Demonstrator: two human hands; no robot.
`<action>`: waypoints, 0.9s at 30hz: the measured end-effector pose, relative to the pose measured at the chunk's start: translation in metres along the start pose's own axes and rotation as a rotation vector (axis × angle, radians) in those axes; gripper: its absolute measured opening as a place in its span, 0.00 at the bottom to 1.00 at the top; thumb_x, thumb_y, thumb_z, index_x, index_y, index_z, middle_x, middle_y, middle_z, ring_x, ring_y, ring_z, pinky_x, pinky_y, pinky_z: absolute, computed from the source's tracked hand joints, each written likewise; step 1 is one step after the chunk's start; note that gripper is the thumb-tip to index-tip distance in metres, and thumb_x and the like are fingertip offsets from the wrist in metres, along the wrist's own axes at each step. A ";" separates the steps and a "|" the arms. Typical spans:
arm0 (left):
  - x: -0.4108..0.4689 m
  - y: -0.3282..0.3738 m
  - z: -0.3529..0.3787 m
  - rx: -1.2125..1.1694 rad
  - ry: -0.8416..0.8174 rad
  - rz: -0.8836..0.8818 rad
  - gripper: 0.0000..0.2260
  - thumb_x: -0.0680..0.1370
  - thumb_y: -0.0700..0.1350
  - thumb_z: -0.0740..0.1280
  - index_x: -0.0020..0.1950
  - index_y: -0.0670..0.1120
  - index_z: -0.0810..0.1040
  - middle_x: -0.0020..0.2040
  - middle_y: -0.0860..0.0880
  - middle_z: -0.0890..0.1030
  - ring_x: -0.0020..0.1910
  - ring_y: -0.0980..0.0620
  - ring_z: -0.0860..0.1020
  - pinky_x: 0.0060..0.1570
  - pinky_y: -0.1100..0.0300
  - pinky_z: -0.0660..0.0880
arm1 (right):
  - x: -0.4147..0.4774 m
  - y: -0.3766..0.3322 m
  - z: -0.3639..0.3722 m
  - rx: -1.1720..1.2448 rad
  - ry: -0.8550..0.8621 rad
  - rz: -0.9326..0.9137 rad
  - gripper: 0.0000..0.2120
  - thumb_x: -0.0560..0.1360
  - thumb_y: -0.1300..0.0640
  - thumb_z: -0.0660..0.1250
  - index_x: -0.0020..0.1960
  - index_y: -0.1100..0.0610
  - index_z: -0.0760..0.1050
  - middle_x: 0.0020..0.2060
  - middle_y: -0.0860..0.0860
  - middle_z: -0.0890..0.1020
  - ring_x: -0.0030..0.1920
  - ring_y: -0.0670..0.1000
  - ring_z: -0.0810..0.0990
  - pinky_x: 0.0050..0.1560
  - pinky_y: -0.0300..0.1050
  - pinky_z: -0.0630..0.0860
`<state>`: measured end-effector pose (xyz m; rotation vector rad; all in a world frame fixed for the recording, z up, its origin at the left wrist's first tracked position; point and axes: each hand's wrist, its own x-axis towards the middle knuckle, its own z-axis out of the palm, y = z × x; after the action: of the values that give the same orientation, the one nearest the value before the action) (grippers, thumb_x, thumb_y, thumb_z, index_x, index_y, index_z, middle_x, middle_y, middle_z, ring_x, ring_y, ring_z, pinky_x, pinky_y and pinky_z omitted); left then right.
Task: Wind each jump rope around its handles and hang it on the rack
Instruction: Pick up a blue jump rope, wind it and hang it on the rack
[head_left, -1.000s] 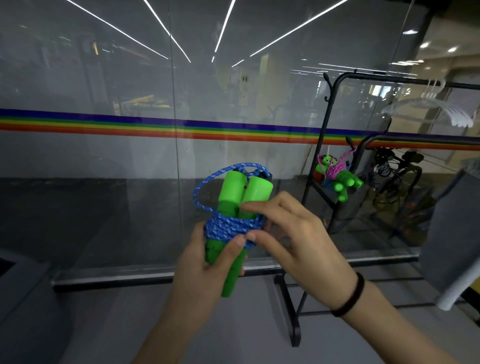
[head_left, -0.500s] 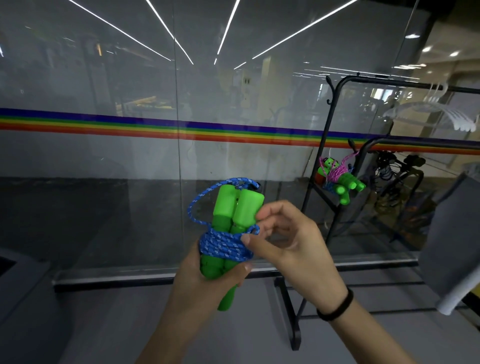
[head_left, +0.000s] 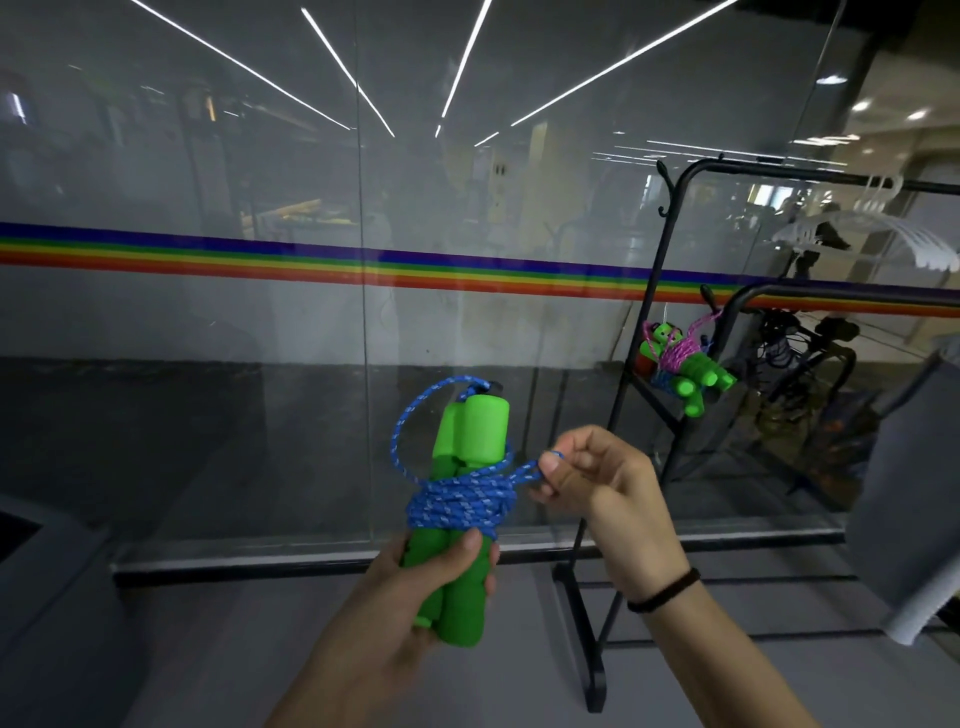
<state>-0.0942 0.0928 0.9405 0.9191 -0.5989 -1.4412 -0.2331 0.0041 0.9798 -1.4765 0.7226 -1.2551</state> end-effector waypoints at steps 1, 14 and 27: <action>-0.001 -0.001 -0.002 -0.060 -0.038 -0.037 0.22 0.58 0.43 0.80 0.47 0.37 0.80 0.38 0.41 0.81 0.30 0.49 0.79 0.29 0.60 0.77 | 0.002 0.002 -0.005 0.003 0.017 0.013 0.10 0.72 0.72 0.64 0.36 0.60 0.71 0.25 0.49 0.75 0.25 0.43 0.74 0.36 0.43 0.78; 0.009 -0.002 -0.010 -0.359 -0.282 -0.272 0.34 0.45 0.38 0.84 0.49 0.33 0.82 0.39 0.39 0.82 0.28 0.45 0.80 0.30 0.52 0.80 | -0.002 -0.011 -0.031 -0.092 0.026 -0.139 0.07 0.71 0.69 0.67 0.37 0.60 0.73 0.29 0.48 0.78 0.33 0.43 0.77 0.38 0.33 0.75; 0.049 -0.044 -0.009 0.662 0.097 0.178 0.26 0.54 0.48 0.75 0.51 0.47 0.77 0.43 0.49 0.85 0.43 0.49 0.83 0.47 0.44 0.79 | -0.028 0.002 0.023 -0.478 -0.128 -0.279 0.05 0.70 0.54 0.66 0.39 0.53 0.72 0.33 0.49 0.77 0.35 0.44 0.75 0.38 0.38 0.71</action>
<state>-0.1076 0.0507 0.8909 1.3989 -1.0874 -1.0356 -0.2191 0.0358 0.9703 -2.0879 0.7845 -1.2288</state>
